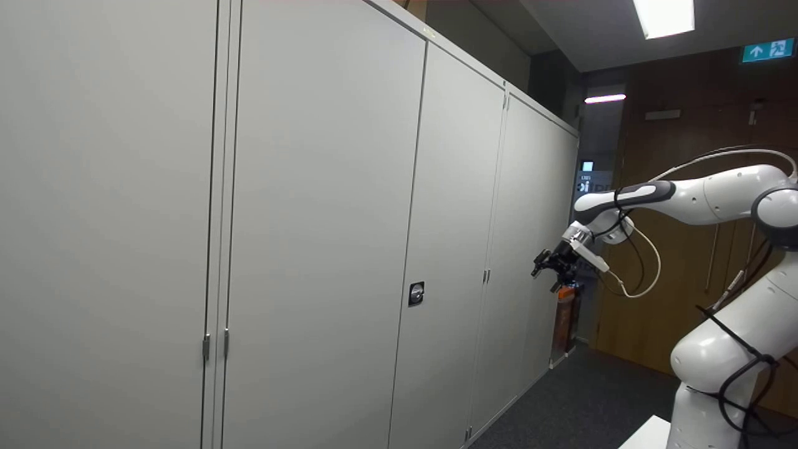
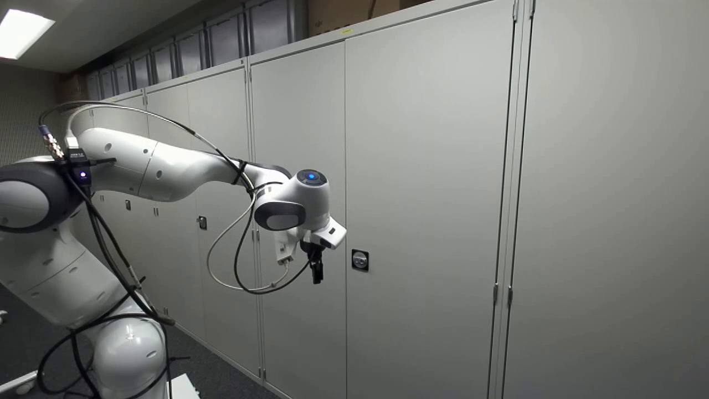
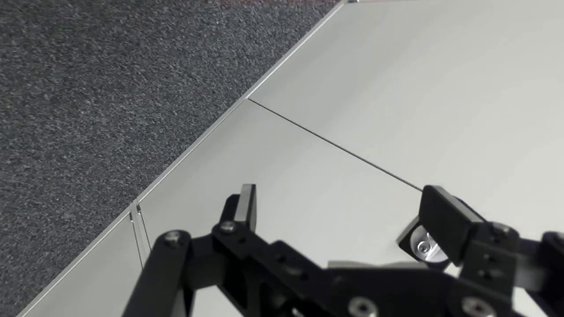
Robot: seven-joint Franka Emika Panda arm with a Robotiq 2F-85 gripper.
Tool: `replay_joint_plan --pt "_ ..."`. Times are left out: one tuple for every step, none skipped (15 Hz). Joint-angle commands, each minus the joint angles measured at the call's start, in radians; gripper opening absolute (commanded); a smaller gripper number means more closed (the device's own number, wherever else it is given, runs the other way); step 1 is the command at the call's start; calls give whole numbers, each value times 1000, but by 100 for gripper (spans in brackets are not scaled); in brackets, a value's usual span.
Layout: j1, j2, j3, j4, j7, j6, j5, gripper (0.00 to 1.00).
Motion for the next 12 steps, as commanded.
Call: replay_joint_plan --pt "-1 13 17 -60 8 126 110 100" --pt "3 17 22 -77 3 163 132 100" --pt "6 20 26 -89 6 184 151 100" --pt "12 26 30 -102 -1 217 175 100" --pt "15 32 36 -112 1 241 200 100" --pt "18 36 44 -122 8 261 223 100" --pt "23 39 49 -131 0 284 250 100" --pt "30 43 55 -139 -4 306 282 100" --pt "39 49 59 -145 -10 330 314 100" --pt "48 55 64 -149 -11 348 348 100" --pt "57 61 69 -154 -22 371 383 100" --pt "65 72 76 -157 -33 394 419 100"
